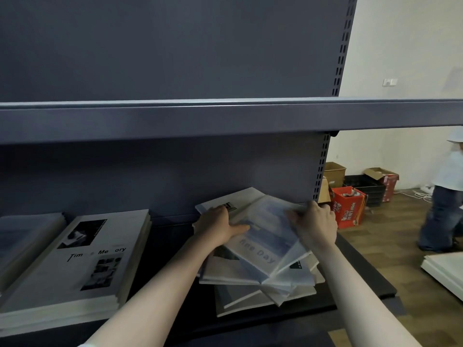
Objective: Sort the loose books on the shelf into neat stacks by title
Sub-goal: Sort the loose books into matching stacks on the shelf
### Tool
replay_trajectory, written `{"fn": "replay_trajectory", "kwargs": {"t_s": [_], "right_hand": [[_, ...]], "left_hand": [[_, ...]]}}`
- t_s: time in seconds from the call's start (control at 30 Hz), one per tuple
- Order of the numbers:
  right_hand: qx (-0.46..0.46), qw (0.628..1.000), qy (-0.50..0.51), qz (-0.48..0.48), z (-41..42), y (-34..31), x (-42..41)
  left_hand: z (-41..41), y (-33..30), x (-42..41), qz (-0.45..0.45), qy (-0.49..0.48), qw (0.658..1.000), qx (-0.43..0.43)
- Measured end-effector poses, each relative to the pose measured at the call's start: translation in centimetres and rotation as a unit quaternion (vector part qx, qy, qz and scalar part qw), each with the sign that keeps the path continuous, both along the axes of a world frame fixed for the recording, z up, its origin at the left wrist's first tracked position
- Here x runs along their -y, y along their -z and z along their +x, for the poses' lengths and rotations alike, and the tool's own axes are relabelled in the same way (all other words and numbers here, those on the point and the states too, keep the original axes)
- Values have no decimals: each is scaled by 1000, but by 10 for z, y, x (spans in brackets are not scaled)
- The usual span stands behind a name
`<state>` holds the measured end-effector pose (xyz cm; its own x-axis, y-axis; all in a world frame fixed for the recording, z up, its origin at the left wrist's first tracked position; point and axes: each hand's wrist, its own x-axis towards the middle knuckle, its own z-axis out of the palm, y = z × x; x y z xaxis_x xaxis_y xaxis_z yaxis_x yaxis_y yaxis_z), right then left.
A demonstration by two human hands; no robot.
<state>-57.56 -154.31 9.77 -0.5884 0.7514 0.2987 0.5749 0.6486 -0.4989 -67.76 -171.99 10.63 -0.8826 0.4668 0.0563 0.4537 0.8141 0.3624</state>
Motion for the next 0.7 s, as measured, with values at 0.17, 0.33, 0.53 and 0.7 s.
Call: {"fn": "replay_trajectory", "kwargs": {"t_s": [0.17,0.33,0.53,0.7], "right_hand": [[-62,998,-6,5,-3,-10,9],[-194,965,-58,-167,-8,-15,12],[-281,921,-63,-262,-20,-26,36],[-290,905,-92,-296,-33,-31,65]], "left_hand": [[1,0,6,13,9,999,43],[7,1,17,73,8,996,47],[6,-1,34,182,-4,981,70],[-2,-6,63,260,-48,962,61]]}}
